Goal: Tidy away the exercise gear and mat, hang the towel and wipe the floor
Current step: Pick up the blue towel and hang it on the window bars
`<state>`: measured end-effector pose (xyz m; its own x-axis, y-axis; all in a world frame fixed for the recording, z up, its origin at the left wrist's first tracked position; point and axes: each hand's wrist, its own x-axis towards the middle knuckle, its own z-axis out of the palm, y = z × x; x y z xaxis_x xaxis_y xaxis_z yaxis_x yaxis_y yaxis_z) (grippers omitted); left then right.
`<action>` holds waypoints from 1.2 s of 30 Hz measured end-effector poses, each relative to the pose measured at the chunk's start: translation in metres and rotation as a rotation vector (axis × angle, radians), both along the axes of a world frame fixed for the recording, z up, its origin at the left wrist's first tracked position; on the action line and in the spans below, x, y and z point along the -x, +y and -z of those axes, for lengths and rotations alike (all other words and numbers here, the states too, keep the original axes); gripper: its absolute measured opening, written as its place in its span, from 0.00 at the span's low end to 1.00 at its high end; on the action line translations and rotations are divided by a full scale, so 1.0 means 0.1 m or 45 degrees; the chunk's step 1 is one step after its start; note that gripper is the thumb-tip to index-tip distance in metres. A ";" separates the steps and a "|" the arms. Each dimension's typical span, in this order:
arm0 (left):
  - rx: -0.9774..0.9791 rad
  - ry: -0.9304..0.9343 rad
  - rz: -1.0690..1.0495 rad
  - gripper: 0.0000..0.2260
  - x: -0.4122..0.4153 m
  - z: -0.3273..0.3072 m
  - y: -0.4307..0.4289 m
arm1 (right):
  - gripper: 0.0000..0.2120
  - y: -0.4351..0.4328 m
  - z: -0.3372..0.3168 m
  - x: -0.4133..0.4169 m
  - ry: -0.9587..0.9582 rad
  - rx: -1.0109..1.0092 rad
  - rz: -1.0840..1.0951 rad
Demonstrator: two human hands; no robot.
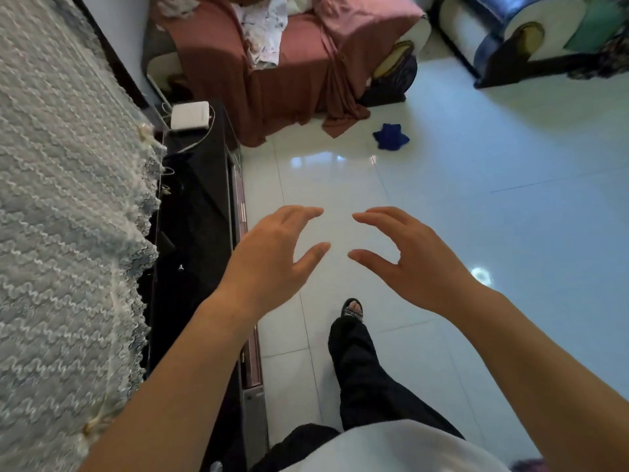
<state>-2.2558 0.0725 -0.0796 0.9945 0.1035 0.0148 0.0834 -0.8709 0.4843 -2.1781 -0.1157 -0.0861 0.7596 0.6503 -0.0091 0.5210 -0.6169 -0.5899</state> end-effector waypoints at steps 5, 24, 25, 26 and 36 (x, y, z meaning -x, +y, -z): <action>-0.014 0.001 0.118 0.23 -1.33 0.04 0.05 | 0.26 0.14 0.00 -1.11 -0.034 0.014 0.108; 0.016 -0.026 0.180 0.20 -4.53 0.00 1.41 | 0.31 1.16 -0.15 -4.39 -0.032 -0.030 0.245; 0.016 -0.027 0.190 0.20 -4.71 0.01 1.53 | 0.31 1.26 -0.14 -4.55 -0.041 -0.029 0.244; 0.018 -0.033 0.205 0.20 -4.91 0.02 1.65 | 0.30 1.38 -0.13 -4.72 -0.047 -0.026 0.241; -0.099 -0.011 0.453 0.21 -6.58 -0.17 2.59 | 0.30 2.21 -0.30 -6.12 -0.072 0.004 0.344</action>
<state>-1.5975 0.3318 -0.0624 0.9679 -0.2506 0.0176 -0.2351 -0.8789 0.4151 -1.5661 0.1050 -0.0561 0.9048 0.4242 0.0368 0.3696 -0.7396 -0.5624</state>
